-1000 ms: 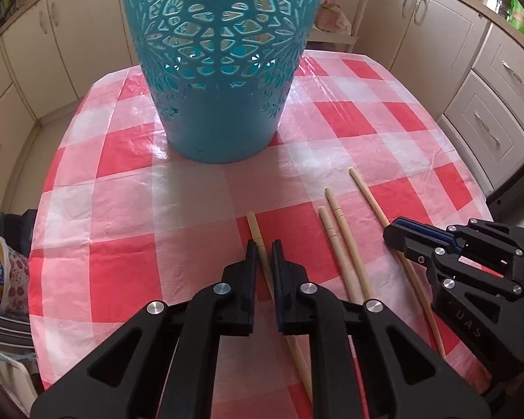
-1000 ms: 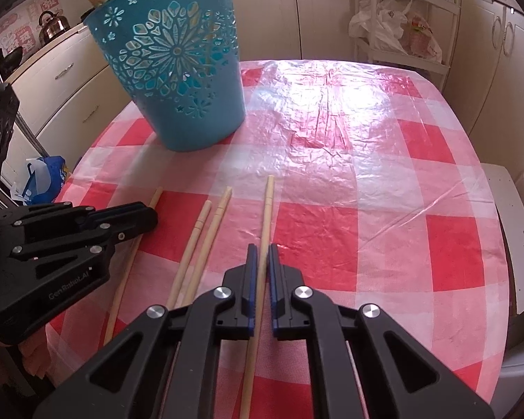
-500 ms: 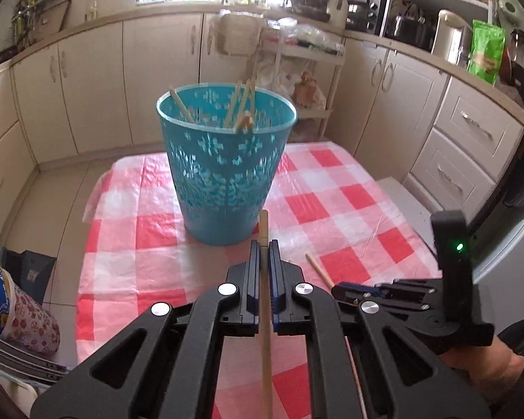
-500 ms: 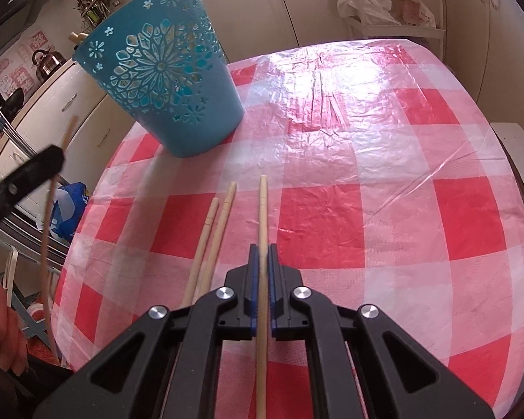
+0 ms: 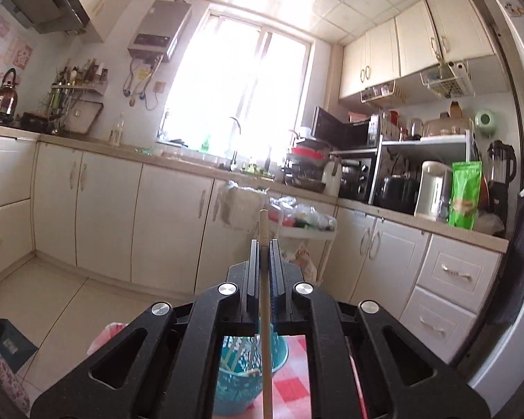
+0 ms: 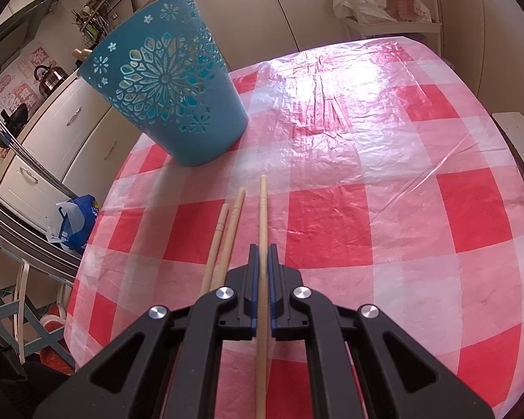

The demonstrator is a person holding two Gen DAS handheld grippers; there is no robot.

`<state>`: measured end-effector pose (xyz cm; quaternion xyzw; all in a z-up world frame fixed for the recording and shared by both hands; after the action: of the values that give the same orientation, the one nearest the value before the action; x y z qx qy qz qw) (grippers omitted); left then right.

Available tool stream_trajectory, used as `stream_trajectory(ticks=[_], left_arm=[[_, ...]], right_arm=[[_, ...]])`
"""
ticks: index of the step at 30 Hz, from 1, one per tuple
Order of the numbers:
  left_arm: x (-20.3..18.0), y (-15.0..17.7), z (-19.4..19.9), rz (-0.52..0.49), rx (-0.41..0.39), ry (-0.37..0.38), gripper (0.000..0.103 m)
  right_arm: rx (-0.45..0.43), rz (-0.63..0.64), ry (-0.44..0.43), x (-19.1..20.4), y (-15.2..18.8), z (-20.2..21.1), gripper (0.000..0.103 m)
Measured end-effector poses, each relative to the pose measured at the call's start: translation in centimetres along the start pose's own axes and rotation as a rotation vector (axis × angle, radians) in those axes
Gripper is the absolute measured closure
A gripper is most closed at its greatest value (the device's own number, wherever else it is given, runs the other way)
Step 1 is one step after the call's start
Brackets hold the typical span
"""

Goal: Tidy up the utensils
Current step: 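Raise the left gripper's chopstick into the teal basket and open it while right holds its chopstick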

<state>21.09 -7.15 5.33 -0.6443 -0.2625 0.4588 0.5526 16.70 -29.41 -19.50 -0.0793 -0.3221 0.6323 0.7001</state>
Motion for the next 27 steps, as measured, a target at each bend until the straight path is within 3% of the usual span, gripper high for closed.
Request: stream_trajectory(ticks=[10,15,27], left_arm=[[1.8,-3.1,-3.7,0.093,-0.120,-0.003,0.098],[1.9,-3.4,-4.9,0.065,-0.172,-0.043,0.098],[4.1,0.1,-9.0,0.046,-0.140,-0.135,0.098]], right_arm=[[-0.020,-0.026,-0.035,-0.2,-0.3,0.7,0.097],[-0.028,-0.043,-0.039,-0.8,-0.4,1.0,0.097],[-0.057,-0.067,-0.068,-0.8,-1.3,1.7,0.097]])
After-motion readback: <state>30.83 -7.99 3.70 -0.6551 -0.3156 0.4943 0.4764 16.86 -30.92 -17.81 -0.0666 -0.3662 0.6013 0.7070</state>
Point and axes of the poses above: each gripper's, at about its wrist camera, not at the fingertips, and z roughly against the way its jaws point, x to its left, y to its underside, the point moved 3 cm from there along -z, roughly the way its jaws point, and after that the axes turned 4 degrees about z, right-handed, at the moved point
